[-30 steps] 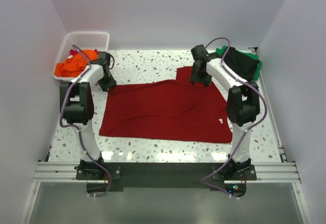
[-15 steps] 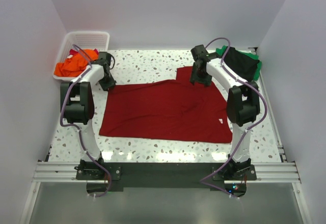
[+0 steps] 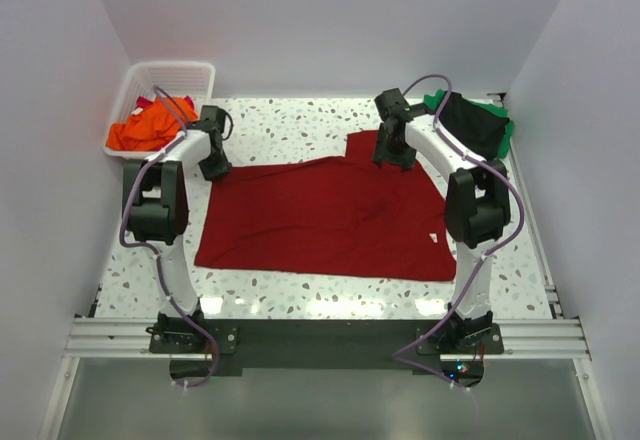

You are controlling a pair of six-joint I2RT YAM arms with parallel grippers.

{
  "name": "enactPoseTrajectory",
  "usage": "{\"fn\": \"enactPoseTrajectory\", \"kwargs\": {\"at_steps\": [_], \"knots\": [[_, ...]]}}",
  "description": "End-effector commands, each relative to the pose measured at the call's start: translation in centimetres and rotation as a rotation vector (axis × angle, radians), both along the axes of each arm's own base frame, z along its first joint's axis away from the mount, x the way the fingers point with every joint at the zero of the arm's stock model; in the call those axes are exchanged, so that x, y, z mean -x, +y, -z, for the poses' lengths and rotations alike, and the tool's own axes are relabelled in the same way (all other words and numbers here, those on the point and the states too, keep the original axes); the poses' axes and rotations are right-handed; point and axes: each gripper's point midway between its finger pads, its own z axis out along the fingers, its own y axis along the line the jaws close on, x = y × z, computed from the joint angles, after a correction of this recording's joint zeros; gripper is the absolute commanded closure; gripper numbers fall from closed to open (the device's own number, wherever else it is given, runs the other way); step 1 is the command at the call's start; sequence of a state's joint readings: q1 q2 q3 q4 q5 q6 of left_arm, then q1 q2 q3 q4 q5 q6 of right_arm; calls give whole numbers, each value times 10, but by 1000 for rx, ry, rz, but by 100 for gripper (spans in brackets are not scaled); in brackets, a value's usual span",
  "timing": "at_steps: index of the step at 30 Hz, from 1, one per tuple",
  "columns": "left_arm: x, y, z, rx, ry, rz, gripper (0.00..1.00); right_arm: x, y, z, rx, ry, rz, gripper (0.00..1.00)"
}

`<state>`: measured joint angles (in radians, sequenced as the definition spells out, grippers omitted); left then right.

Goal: Fold and stack the t-shirts
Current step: Fold the tshirt

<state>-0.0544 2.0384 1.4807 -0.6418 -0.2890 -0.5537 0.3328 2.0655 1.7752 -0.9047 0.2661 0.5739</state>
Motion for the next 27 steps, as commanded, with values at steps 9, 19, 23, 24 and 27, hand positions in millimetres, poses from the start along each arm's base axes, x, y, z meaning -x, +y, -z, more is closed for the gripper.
{"fn": "enactPoseTrajectory", "kwargs": {"at_steps": [9,19,23,24,27], "knots": [[-7,22,1,-119,21,104,62,8,0,-14,-26,-17,-9,41],[-16,34,-10,-115,-30,159,65,9,-1,-13,-13,-2,-33,41],[-14,23,0,-49,-33,203,66,9,-3,-13,-6,1,-38,41],[-14,21,1,-37,-38,210,67,9,-3,-13,-6,1,-38,41],[-16,13,0,0,-60,230,67,10,-2,-11,-6,7,-43,41]]}}
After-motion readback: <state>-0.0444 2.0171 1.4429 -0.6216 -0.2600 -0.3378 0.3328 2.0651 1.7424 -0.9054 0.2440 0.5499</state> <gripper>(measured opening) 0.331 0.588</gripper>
